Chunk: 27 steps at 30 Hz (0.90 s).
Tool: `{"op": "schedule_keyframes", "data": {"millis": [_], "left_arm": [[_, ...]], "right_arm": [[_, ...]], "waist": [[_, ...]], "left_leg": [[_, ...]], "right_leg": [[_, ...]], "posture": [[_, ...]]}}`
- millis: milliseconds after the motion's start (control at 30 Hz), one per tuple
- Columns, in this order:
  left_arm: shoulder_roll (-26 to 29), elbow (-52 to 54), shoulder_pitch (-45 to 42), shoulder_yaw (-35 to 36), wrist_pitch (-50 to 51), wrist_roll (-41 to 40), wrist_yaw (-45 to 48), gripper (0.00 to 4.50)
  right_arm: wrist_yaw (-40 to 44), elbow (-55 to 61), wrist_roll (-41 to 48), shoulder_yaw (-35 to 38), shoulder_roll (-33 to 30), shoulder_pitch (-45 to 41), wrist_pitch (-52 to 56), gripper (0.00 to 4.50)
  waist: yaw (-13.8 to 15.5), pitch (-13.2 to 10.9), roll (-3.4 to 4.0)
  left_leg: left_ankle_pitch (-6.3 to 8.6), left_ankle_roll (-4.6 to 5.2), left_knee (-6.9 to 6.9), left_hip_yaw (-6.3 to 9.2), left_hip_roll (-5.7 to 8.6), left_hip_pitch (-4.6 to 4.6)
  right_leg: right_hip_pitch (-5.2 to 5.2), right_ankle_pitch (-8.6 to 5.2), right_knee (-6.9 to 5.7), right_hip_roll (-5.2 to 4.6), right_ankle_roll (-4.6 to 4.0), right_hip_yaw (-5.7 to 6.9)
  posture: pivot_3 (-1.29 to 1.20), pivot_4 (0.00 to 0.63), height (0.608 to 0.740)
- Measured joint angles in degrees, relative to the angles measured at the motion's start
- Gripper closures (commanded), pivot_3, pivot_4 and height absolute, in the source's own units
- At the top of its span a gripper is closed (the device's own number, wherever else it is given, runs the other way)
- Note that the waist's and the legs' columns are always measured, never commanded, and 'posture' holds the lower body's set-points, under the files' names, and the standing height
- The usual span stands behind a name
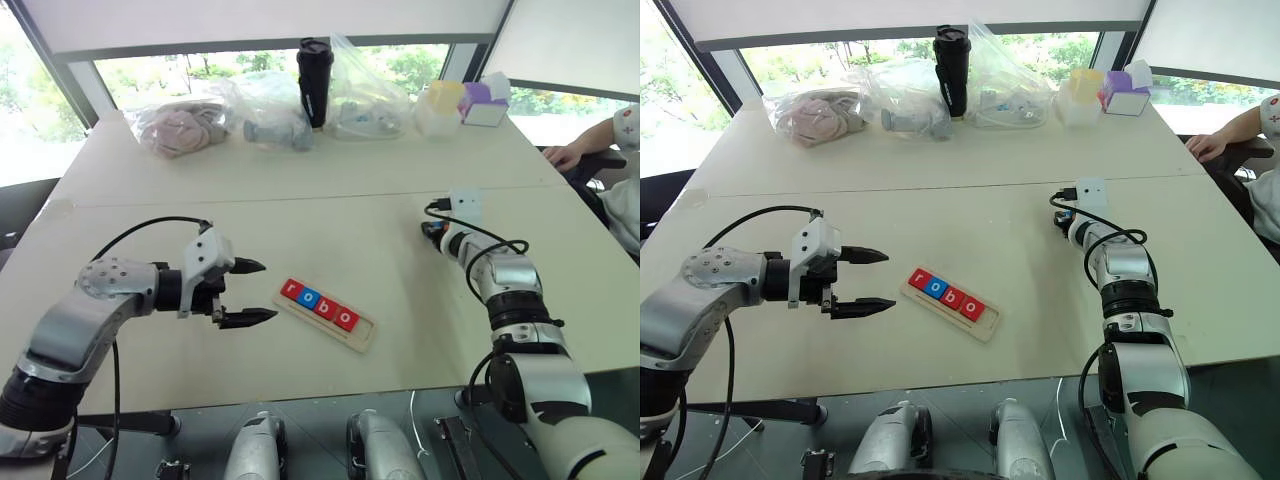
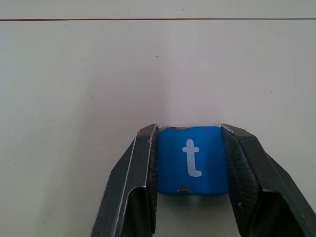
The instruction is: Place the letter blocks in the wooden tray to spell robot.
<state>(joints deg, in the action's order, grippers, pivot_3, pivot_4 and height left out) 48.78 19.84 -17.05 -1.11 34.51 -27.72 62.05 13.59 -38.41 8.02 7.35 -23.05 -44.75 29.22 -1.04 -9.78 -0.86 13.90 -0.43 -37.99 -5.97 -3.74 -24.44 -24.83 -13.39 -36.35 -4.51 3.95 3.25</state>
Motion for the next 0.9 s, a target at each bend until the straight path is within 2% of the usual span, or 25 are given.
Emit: {"op": "schedule_keyframes", "data": {"millis": [67, 133, 300, 433, 500, 600, 667, 900], "left_arm": [[0.00, -0.01, -0.01, -0.02, -0.04, 0.01, 0.01, 0.00], [0.04, -0.14, 0.03, -0.12, -0.12, 0.06, 0.15, 0.00], [-0.08, -1.62, -0.58, -0.73, -0.58, 0.45, 1.17, 0.00], [-0.78, -3.17, -2.25, -1.98, -1.71, 0.96, 2.18, 0.00], [-1.15, -4.02, -3.09, -2.71, -2.32, 1.06, 2.82, 0.00], [-1.87, -5.57, -4.47, -3.49, -3.00, 1.57, 3.84, 0.00], [-2.34, -6.46, -5.29, -4.51, -3.74, 2.20, 4.24, 0.00], [-3.00, -8.45, -5.97, -5.36, -4.88, 3.29, 5.44, 0.00]], "right_arm": [[0.09, 0.86, -0.52, -0.40, -0.14, 0.55, -0.29, 3.25], [0.47, 6.72, -1.12, -1.26, -1.30, 4.29, 0.68, 3.25], [0.46, 34.79, 0.83, 1.43, -4.75, 16.62, 14.34, 3.25], [-1.44, 55.21, 3.33, 3.34, -3.35, 24.24, 27.63, 3.25], [-3.21, 61.16, 4.20, 4.34, -0.46, 26.25, 34.02, 3.25], [-8.60, 72.86, 4.06, 7.55, 10.42, 29.52, 45.29, 3.25], [-11.16, 77.39, 3.95, 6.92, 15.47, 31.37, 51.05, 3.25], [-16.73, 82.58, 0.26, 7.33, 22.70, 31.21, 58.30, 3.25]], "waist": [[-0.01, 0.00, 0.00], [0.32, -0.01, 0.01], [0.37, -0.04, 0.07], [0.06, -0.04, 0.07], [0.06, -0.04, 0.08], [0.31, -0.01, 0.10], [0.30, -0.01, 0.12], [0.23, -0.01, 0.11]], "left_leg": [[0.00, 0.00, 0.00, 0.00, 0.00, 0.00], [0.00, 0.00, 0.02, 0.02, 0.00, -0.03], [0.00, 0.00, 0.06, 0.00, 0.00, -0.08], [0.01, -0.01, 0.05, 0.02, -0.07, 0.03], [0.01, -0.01, 0.05, 0.04, -0.07, 0.03], [0.00, -0.02, 0.05, 0.07, -0.09, -0.02], [0.00, -0.02, 0.06, 0.06, -0.08, -0.10], [0.01, -0.02, 0.02, 0.08, -0.03, -0.12]], "right_leg": [[0.00, 0.00, 0.00, 0.00, 0.00, 0.00], [-0.02, -0.02, 0.00, -0.01, 0.03, 0.01], [-0.08, -0.03, 0.01, -0.05, 0.06, 0.00], [-0.06, -0.09, 0.00, 0.01, -0.14, 0.01], [-0.09, -0.07, -0.02, 0.00, -0.19, 0.01], [-0.15, -0.08, -0.08, 0.05, -0.19, 0.03], [-0.23, -0.08, -0.07, 0.01, -0.18, 0.01], [-0.21, -0.08, 0.02, -0.08, -0.20, -0.01]], "posture": [[0.00, 0.150, 0.740], [0.00, 0.150, 0.740], [0.00, 0.150, 0.740], [0.00, 0.150, 0.740], [0.00, 0.150, 0.740], [0.00, 0.150, 0.740], [0.00, 0.150, 0.740], [0.00, 0.150, 0.740]]}}
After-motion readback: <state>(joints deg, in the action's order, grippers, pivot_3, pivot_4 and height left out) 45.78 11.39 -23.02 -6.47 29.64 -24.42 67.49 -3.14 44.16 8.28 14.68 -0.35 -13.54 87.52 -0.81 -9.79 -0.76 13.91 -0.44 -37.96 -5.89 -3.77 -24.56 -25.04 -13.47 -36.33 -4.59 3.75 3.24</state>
